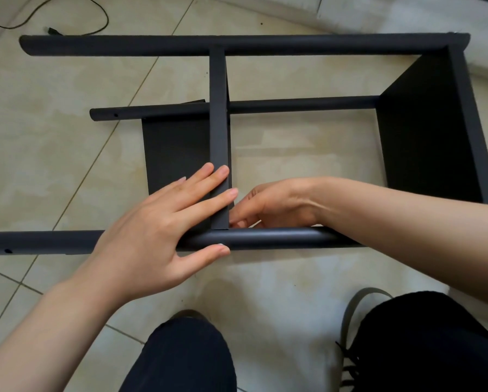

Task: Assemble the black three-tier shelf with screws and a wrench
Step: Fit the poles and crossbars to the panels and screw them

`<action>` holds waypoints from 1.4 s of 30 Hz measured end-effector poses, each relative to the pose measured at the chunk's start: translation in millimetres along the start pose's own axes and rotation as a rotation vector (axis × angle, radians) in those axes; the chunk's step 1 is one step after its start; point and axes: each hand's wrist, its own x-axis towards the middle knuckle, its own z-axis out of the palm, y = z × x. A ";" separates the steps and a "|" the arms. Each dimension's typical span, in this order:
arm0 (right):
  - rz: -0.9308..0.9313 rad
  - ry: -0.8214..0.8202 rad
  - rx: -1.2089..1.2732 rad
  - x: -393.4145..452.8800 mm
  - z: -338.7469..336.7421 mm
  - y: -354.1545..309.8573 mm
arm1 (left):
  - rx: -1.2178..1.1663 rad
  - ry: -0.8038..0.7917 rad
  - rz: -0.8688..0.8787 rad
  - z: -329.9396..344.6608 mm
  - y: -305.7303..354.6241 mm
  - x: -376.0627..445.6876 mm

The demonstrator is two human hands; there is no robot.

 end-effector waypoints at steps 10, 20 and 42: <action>0.021 0.006 0.022 -0.3 -2.4 -0.7 | 0.039 0.003 0.008 0.7 0.2 0.5; -0.005 -0.051 0.003 2.5 -2.7 -0.8 | 0.032 0.004 0.001 -0.1 1.1 1.3; -0.001 -0.023 -0.004 3.3 -6.4 -1.3 | 0.033 -0.009 -0.005 -0.7 1.1 1.2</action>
